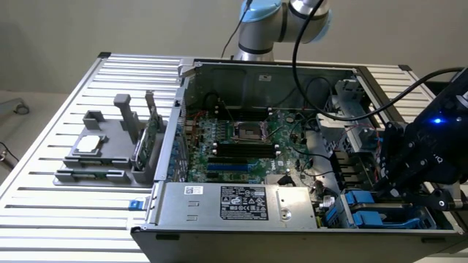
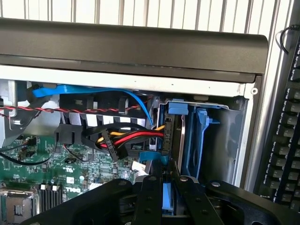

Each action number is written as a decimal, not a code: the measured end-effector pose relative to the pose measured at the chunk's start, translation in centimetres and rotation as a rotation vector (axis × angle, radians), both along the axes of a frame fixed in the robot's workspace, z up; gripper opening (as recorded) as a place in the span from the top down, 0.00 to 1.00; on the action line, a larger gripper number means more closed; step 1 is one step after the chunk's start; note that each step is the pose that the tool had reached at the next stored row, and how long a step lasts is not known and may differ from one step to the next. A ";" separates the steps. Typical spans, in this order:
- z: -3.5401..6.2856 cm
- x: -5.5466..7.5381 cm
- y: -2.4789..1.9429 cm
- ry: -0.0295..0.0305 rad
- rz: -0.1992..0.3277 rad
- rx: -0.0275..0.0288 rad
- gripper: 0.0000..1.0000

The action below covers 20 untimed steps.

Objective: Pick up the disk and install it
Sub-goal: 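Insert the second disk wire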

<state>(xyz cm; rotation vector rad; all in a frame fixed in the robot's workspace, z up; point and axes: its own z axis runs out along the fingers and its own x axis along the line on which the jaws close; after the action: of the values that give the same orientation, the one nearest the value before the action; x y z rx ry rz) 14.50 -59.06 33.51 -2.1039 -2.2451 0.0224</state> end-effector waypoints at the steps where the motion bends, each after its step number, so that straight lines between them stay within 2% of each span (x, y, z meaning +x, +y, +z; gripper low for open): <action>1: -0.03 0.0 0.00 -0.0002 0.000 -0.0001 0.84; 14: -0.32 0.0 0.01 -0.0056 0.000 0.0006 0.82; 15: -0.37 0.0 0.01 -0.0057 0.000 0.0018 0.76; 16: -0.38 0.0 0.01 -0.0055 0.000 0.0018 0.76; 17: -0.35 0.0 0.01 -0.0053 0.000 0.0013 0.64; 19: -0.27 0.0 0.01 -0.0053 0.000 0.0004 0.64; 20: -0.24 0.0 0.01 -0.0053 0.000 0.0002 0.57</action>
<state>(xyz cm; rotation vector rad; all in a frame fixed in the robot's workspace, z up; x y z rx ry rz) 14.53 -59.04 33.27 -2.1063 -2.2480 0.0166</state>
